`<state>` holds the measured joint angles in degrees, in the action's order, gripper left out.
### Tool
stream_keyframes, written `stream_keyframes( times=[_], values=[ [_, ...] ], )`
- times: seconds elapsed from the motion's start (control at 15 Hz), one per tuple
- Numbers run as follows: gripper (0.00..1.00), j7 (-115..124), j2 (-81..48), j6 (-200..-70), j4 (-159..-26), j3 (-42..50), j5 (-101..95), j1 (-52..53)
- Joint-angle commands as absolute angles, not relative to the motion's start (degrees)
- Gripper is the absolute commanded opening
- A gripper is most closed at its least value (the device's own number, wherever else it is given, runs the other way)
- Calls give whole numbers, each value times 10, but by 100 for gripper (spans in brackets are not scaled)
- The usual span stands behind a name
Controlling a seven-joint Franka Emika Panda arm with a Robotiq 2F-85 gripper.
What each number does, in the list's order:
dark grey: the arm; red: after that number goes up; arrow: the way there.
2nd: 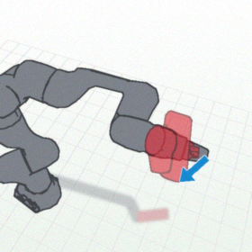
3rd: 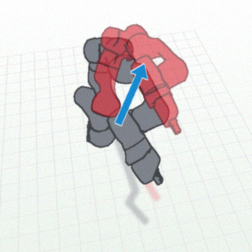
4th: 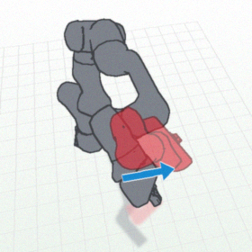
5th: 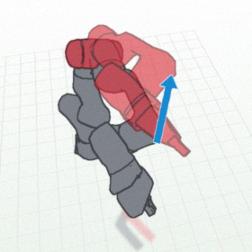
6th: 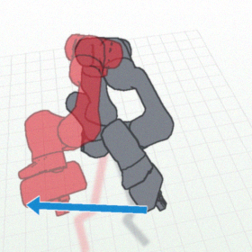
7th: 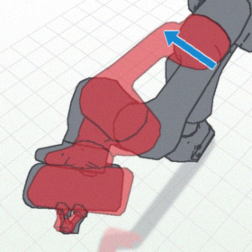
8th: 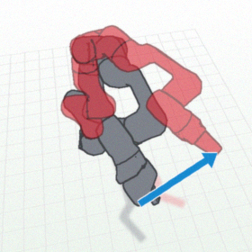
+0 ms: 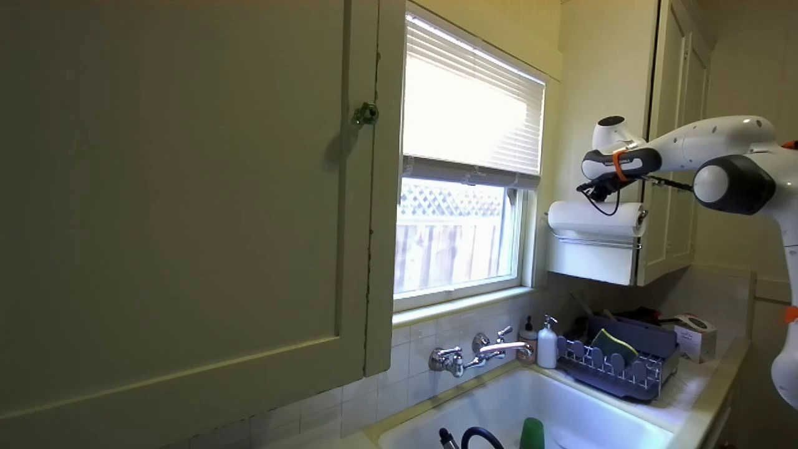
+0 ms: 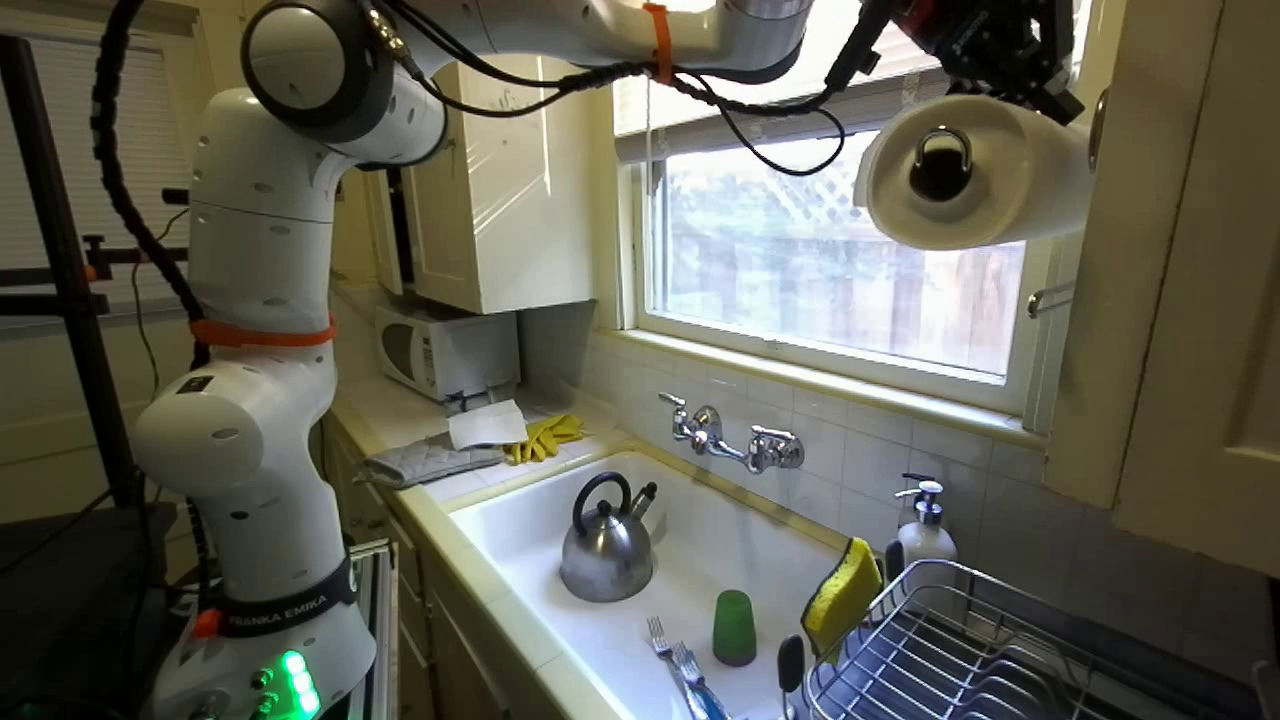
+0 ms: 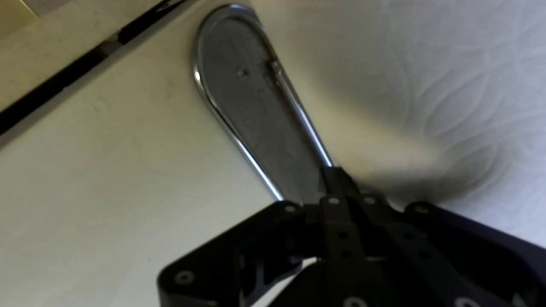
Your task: Roll up the paper towel roll
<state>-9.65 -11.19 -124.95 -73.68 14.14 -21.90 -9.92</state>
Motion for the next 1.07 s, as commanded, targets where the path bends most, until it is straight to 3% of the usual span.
stream_keyframes(
  times=[0.0,0.8,0.87,0.93,1.0],
  values=[
    [0,-78,-129,-1249,-727,151,-229,-103],
    [0,-156,10,-1087,-727,97,-161,-59],
    [26,-162,26,-1069,-737,89,-144,-53],
    [27,-169,42,-1049,-746,82,-127,-48],
    [34,-177,55,-1032,-757,77,-109,-44]
  ],
)
